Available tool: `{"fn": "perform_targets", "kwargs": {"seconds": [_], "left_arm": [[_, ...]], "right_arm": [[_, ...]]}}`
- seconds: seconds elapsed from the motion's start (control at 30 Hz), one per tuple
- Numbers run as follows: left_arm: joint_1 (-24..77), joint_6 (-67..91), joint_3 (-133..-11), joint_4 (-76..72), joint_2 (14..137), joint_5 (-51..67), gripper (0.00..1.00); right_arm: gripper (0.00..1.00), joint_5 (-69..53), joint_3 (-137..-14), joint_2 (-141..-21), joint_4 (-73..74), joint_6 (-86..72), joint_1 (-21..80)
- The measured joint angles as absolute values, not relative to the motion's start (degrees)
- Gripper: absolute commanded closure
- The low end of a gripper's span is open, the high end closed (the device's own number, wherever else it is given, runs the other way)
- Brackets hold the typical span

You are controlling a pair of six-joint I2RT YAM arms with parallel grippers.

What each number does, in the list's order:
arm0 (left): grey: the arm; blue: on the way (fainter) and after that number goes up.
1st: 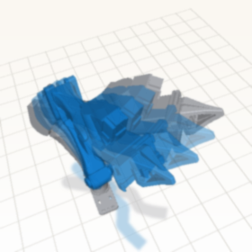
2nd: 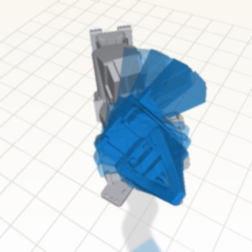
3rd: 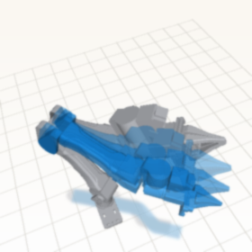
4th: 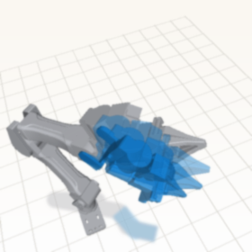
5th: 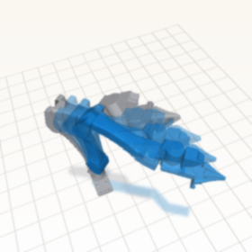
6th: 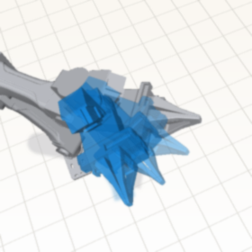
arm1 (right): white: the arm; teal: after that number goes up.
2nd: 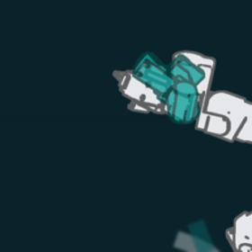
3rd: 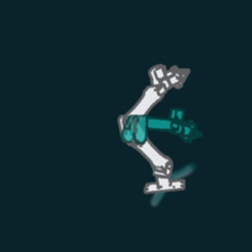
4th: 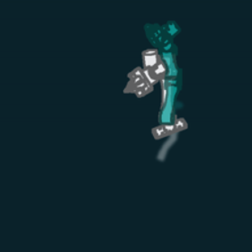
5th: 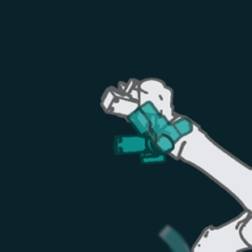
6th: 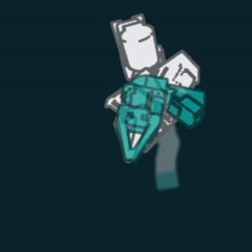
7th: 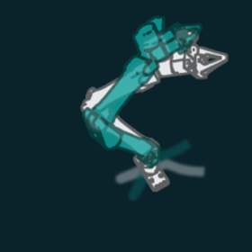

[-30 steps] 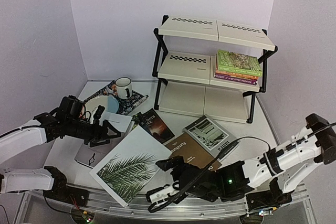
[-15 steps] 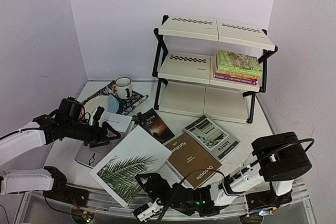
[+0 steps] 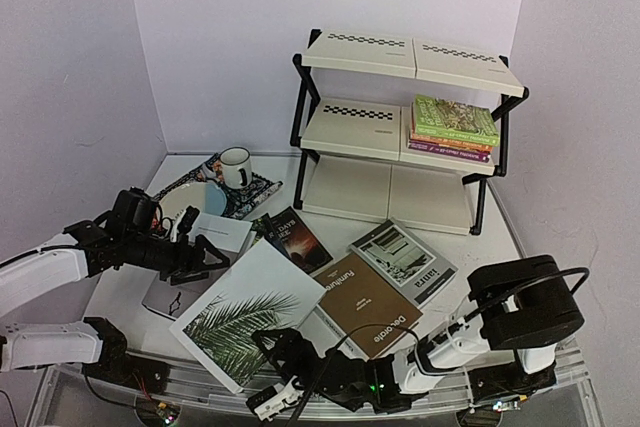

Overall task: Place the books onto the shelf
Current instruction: Pick up the book from the book pile.

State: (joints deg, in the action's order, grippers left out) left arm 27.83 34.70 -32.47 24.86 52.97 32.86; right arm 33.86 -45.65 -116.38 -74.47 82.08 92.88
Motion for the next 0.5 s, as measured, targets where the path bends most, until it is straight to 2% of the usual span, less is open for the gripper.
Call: {"fn": "perform_targets", "kwargs": {"seconds": [0.5], "left_arm": [[27.83,34.47,-32.10,24.66,53.83,34.97,0.23]], "right_arm": [[0.07,29.96,-42.34,-116.19,-73.08,81.28,88.72]]}}
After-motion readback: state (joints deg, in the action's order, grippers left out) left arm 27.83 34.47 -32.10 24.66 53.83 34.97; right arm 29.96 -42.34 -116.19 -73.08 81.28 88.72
